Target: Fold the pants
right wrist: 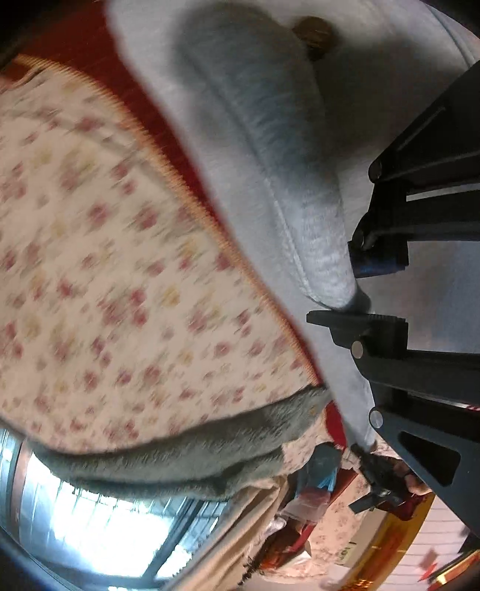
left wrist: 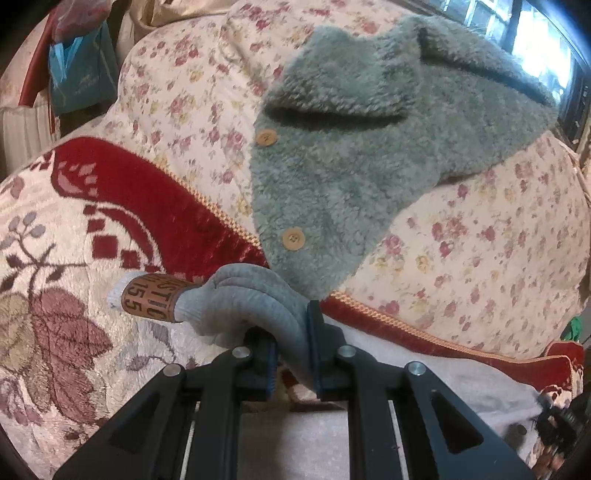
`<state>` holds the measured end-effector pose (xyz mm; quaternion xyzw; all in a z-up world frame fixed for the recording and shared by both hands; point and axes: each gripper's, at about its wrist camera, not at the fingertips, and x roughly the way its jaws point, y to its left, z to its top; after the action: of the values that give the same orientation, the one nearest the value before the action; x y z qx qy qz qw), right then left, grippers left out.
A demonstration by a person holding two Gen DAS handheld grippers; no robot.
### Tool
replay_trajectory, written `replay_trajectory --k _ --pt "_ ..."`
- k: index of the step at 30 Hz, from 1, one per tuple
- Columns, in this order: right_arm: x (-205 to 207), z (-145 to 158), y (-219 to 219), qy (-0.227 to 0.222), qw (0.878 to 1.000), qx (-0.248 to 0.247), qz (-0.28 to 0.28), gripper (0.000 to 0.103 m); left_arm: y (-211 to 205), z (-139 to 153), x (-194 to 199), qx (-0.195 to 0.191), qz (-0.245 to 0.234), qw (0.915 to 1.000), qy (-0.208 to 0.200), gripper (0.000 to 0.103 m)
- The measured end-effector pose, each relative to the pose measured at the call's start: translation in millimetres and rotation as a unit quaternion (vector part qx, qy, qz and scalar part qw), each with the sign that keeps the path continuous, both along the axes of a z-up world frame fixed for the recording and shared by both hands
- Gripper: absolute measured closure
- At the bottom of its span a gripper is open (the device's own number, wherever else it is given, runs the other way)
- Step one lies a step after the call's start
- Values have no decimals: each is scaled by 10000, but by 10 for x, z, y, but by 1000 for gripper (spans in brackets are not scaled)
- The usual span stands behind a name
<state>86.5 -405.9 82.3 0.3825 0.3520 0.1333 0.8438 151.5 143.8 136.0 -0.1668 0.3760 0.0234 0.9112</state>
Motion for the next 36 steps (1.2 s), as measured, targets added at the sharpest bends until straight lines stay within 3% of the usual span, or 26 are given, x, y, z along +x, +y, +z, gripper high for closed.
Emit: replay_trajectory --k 10,17,25,36 --pt "-41 466 -121 -350 9994 -73 32 87 -65 463 -207 93 -193 9994 -261 89" --pt "-179 625 -132 -463 9989 -26 87 86 -70 567 -356 136 -288 9991 -274 89" --pt "-433 541 -97 -372 9990 -27 254 86 -26 226 -715 56 -410 9990 -141 89" --pt "-936 -114 -124 274 9989 121 372 87 35 -648 -1477 -272 -282 9980 504 89"
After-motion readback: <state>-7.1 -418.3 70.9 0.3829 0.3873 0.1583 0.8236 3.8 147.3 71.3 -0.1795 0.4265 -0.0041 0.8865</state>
